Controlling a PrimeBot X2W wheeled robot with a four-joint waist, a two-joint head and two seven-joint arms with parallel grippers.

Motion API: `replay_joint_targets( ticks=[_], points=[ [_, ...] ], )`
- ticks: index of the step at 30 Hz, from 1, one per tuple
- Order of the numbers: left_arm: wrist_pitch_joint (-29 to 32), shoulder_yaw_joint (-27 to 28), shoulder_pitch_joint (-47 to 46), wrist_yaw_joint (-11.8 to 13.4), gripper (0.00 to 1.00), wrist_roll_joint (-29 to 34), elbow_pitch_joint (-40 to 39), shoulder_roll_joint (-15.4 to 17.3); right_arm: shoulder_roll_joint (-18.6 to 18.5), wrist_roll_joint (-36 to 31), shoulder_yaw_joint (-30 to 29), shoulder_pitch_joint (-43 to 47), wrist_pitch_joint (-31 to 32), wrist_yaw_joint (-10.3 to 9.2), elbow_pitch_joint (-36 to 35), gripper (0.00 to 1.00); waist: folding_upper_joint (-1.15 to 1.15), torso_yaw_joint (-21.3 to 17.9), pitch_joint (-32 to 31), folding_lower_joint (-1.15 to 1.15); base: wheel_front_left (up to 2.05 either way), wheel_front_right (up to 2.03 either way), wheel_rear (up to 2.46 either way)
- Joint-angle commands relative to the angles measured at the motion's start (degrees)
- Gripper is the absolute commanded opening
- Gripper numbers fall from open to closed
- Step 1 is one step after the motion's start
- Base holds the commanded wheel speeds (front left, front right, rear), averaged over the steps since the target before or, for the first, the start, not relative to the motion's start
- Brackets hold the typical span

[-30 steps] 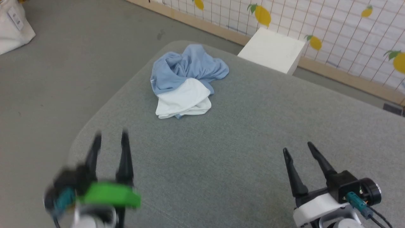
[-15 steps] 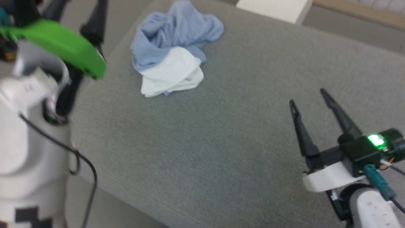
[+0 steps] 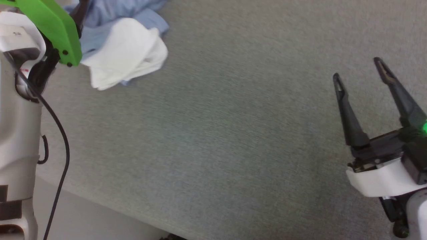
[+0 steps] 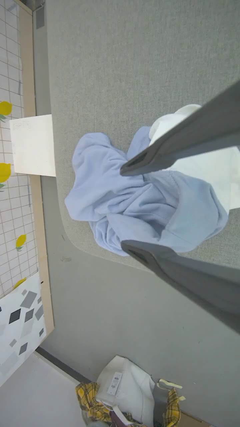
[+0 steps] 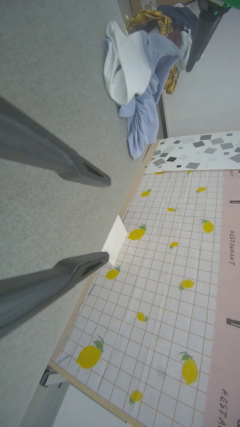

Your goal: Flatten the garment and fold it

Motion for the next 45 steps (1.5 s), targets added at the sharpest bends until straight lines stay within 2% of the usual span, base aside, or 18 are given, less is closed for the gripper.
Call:
replay_joint_targets(
  ticks=[1,10,11,12,17,23,26,28,34,38,45],
  points=[
    [1.2,-0.2,-0.8,-0.3,1.0,-0.2,1.1,0.7,-0.2,0.5,-0.4,-1.0,0.3,-0.09,-0.5,1.0,0.0,-5.4,7.0,-0.01,0.0,0.0,0.0],
    [10.0,-1.2,2.4,2.3,1.0,-1.1,7.2,1.5,-1.2,1.4,-2.1,-1.3,0.6,-0.09,-1.6,1.0,0.0,-6.7,10.3,-0.01,0.0,0.0,0.0],
    [10.3,-1.3,2.7,2.4,0.57,-1.2,7.6,1.5,-1.3,1.5,-2.1,-1.3,0.7,-0.09,-1.7,1.0,0.0,-6.7,10.4,-0.01,0.0,0.0,0.0],
    [10.2,-1.5,3.0,2.4,0.0,-1.0,7.9,1.7,-1.4,1.6,-2.2,-1.5,0.7,-0.09,-1.7,1.0,0.0,-6.8,10.5,-0.01,0.0,0.0,0.0],
    [6.8,-1.6,3.4,1.9,0.0,-0.9,8.6,2.2,-1.3,1.9,-2.3,-2.0,0.8,-0.09,-1.1,1.0,0.0,-6.6,9.4,-0.01,0.0,0.0,0.0],
    [-0.9,-1.4,0.6,1.3,0.0,1.4,7.3,5.1,-0.1,2.3,-2.0,-1.8,-0.6,-0.09,0.9,1.0,0.0,-6.6,5.3,-0.01,0.0,0.0,0.0],
    [-3.7,-0.7,-1.2,1.1,0.0,1.7,5.8,6.7,1.1,2.4,-2.0,-1.6,-1.6,-0.09,2.2,1.0,0.0,-7.1,2.5,-0.01,0.0,0.0,0.0],
    [-7.1,-0.5,-3.1,0.8,0.0,2.3,2.8,8.0,3.0,2.4,-2.6,-1.0,-3.3,-0.09,4.5,1.0,0.0,-8.2,-2.0,-0.01,0.0,0.0,0.0],
    [-8.1,-1.5,-5.7,0.4,0.0,2.1,-1.9,9.0,5.9,2.2,-4.2,1.2,-5.7,-0.09,7.8,1.0,0.0,-10.5,-9.2,-0.01,0.0,0.0,0.0],
    [-7.2,-2.7,-7.9,0.1,0.0,1.1,-5.0,8.3,7.4,2.2,-5.3,3.1,-6.9,-0.09,9.7,1.0,0.0,-12.0,-13.7,-0.01,0.0,0.0,0.0],
    [-5.3,-5.2,-13.6,-0.1,0.0,-2.9,-10.1,3.0,8.7,2.4,-7.1,5.9,-8.2,-0.09,11.9,1.0,0.0,-15.0,-19.9,-0.01,0.0,0.0,0.0]
  ],
)
